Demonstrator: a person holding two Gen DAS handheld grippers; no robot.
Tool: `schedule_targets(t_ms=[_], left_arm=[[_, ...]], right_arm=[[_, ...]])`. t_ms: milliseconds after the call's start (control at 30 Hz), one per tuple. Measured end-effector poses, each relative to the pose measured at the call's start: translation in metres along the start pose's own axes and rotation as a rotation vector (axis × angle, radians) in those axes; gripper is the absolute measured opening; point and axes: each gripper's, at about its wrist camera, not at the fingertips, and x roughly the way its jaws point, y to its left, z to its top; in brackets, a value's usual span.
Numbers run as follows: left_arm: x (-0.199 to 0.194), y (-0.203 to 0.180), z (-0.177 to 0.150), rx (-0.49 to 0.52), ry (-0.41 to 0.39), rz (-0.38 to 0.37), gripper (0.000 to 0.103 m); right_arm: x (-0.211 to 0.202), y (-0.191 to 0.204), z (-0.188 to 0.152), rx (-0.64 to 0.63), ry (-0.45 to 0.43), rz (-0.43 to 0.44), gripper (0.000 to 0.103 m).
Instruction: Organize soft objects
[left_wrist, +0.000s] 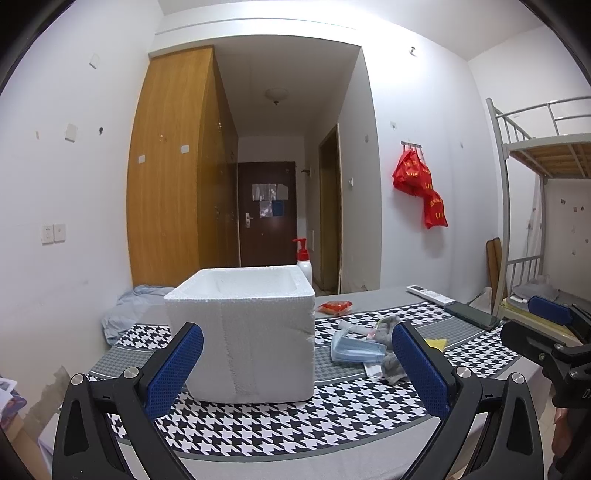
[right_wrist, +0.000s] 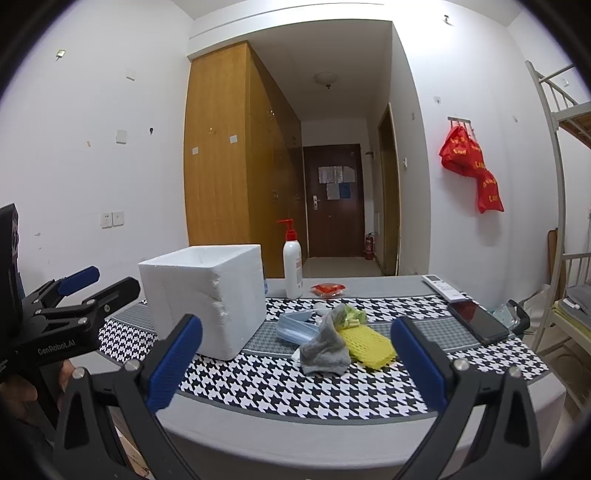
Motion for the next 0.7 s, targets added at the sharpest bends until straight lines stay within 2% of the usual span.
schedule_targets(t_ms=[433, 700], left_arm=[[0.004, -0.001, 0.002, 0.005, 0.016, -0.012, 0.102], [0.022, -0.011, 0.003, 0.023, 0.045, -0.055, 0.102]], right_arm=[[0.004, 0.0, -0.001, 0.004, 0.006, -0.003, 0.103], [0.017, -0.01, -0.003, 0.015, 0.035, -0.023, 0.103]])
